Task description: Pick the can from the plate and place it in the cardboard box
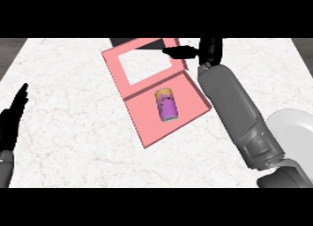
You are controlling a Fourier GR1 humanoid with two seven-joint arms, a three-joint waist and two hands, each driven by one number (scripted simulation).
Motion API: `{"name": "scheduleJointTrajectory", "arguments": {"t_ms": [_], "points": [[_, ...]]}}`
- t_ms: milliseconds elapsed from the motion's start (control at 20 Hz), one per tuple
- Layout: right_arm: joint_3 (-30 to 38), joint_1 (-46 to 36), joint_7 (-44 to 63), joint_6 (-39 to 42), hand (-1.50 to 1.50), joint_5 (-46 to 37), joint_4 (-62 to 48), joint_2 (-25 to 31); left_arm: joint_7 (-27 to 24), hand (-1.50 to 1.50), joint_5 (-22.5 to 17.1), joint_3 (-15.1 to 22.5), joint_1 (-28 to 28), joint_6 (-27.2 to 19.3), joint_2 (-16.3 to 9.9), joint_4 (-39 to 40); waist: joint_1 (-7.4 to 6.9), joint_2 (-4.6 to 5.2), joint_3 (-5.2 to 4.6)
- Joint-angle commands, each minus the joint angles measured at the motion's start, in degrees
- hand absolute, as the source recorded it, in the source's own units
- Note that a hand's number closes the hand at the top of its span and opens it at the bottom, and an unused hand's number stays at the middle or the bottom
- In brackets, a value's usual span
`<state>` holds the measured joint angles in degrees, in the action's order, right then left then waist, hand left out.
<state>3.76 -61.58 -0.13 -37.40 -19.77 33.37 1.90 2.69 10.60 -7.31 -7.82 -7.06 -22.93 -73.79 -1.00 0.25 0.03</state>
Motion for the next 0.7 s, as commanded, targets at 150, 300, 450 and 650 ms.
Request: {"name": "scheduleJointTrajectory", "arguments": {"t_ms": [150, 300, 450, 650], "points": [[0.9, 11.7, 1.9, 6.6, -1.50, 4.4, 16.7, 4.9, -0.7, 0.00, -0.4, -1.4, 3.6, 0.8, -0.3, -1.7, 1.85, -0.78, -0.03], [1.6, 18.5, 3.3, 9.4, -1.50, 5.6, 24.1, 9.4, 0.9, 0.00, -0.1, -1.6, 3.8, 0.8, -0.6, -3.9, 2.13, -0.85, -0.02], [0.7, 25.8, 7.1, 13.0, -1.50, 5.8, 34.1, 13.3, 0.4, 0.00, -0.6, -2.2, 3.8, 0.9, -0.2, -2.8, 3.05, -1.00, -0.06], [4.0, 35.7, 4.6, 18.4, -1.50, 9.8, 41.1, 18.2, 1.4, 0.00, -0.3, -2.1, 4.5, 1.5, 0.0, -5.2, 1.77, -0.51, -0.03]]}}
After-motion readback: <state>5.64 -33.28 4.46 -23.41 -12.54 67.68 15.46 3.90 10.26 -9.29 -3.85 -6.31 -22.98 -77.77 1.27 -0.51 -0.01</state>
